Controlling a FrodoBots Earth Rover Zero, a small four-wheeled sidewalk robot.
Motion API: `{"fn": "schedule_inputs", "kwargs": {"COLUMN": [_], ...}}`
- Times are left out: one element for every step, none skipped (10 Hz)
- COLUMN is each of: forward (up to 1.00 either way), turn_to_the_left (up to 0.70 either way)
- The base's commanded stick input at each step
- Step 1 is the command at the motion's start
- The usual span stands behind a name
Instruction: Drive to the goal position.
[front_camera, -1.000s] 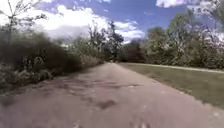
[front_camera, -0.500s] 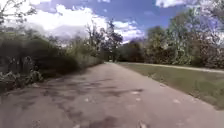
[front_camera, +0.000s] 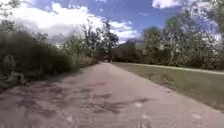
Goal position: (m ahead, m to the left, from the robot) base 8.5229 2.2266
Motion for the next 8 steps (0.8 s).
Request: {"fn": "schedule_inputs", "kwargs": {"forward": [1.0, 1.0, 1.0, 1.0, 1.0, 1.0, 1.0, 1.0], "turn_to_the_left": [0.0, 0.0, 0.0, 0.0, 0.0, 0.0, 0.0, 0.0]}}
